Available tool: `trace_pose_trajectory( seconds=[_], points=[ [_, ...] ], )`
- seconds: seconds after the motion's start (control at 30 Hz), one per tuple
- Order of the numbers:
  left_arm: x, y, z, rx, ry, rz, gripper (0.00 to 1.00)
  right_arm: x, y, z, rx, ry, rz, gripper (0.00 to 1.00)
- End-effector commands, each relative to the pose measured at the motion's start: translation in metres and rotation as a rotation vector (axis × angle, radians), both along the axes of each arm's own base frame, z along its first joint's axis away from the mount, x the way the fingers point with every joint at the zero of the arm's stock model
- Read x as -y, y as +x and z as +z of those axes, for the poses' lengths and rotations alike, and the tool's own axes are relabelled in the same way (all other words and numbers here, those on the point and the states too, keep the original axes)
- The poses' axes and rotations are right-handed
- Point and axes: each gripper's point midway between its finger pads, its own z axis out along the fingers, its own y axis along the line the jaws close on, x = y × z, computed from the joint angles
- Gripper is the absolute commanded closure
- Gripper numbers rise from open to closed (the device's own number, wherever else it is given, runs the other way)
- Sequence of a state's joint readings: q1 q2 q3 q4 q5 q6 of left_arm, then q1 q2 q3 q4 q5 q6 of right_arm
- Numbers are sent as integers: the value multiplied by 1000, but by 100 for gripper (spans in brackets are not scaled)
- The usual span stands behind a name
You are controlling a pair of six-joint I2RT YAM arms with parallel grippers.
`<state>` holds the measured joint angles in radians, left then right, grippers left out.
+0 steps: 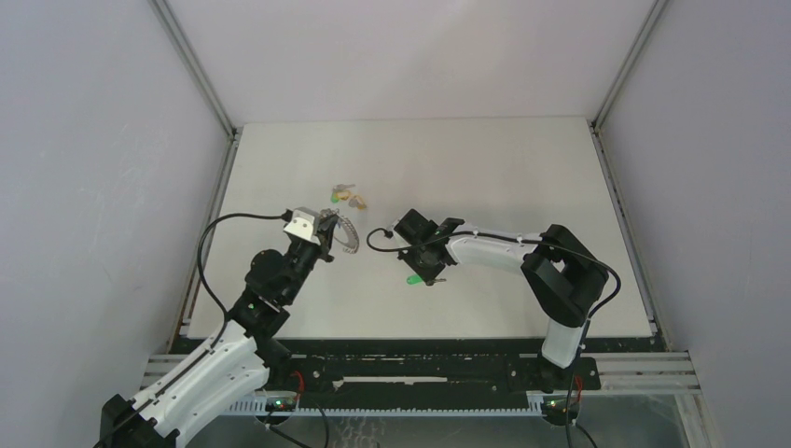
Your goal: Put the keys on the keyring
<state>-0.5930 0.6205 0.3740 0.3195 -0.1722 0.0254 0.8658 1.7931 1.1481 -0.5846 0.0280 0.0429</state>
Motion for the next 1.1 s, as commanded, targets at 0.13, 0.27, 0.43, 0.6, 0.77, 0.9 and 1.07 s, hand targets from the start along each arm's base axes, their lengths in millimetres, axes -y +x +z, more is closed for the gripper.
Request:
trace_pose_trajectory(
  seconds=[0.13,0.27,0.43,0.6,0.77,0.9,1.07],
  points=[
    [1,-3,17,62,-58,-18,100,-13,10,17,39,72,-37,87],
    [3,-3,16,61,-60,-24,100,-10,9,14,37,67,-44,91],
    [3,-4,17,66,-62,-30,100,-5,11,9,47,44,-49,93],
    [5,-4,17,67,-59,-38,100,-2,12,10,57,28,-52,93],
    [5,-4,17,69,-60,-40,100,0,9,8,50,12,-48,93],
    [5,-5,18,71,-61,-43,100,-1,8,8,47,14,-42,93],
    [5,-5,18,72,-62,-46,100,2,6,5,41,-3,-44,93]
  ],
)
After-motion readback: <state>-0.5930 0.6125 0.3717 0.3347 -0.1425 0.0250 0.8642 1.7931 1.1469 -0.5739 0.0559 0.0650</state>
